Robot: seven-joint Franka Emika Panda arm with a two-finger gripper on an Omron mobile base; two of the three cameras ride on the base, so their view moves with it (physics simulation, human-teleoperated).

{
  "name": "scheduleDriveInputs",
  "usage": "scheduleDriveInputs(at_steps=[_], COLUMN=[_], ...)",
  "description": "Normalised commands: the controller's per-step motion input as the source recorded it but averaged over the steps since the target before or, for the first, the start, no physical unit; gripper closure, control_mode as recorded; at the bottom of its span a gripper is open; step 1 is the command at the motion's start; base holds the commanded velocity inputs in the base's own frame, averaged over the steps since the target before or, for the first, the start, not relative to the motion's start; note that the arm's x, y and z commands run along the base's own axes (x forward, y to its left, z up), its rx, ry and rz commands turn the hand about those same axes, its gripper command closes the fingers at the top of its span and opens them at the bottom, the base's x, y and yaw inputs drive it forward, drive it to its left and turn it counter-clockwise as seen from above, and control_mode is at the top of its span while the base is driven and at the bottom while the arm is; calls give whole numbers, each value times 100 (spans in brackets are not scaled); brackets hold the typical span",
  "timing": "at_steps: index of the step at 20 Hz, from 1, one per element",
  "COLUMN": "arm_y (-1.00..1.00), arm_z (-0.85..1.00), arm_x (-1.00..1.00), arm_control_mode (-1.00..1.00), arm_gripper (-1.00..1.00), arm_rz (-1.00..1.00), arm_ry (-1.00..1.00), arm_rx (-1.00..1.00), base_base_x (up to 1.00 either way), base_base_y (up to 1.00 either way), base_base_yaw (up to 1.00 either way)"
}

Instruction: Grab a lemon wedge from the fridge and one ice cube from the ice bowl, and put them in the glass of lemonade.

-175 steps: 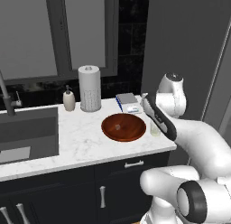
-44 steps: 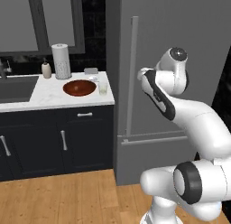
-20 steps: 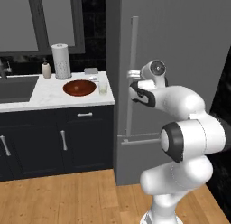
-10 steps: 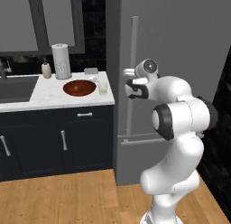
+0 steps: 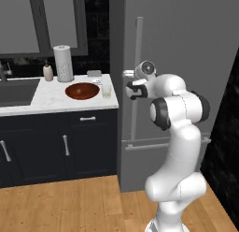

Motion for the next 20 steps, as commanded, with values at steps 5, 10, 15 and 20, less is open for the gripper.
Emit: scheduleDriveInputs(at_steps=[5, 10, 15, 20], arm_y=[0, 0, 0, -12], arm_z=[-7, -2, 0, 34], arm_x=[60, 29, 0, -37], arm_control_mode=[-100, -100, -100, -100], arm_gripper=[100, 100, 100, 100], arm_rz=[0, 0, 0, 0], arm_ry=[0, 0, 0, -5], arm_rx=[0, 0, 0, 0], base_base_x=[0, 0, 0, 0], base_base_y=[0, 0, 0, 0], base_base_yaw=[0, 0, 0, 0])
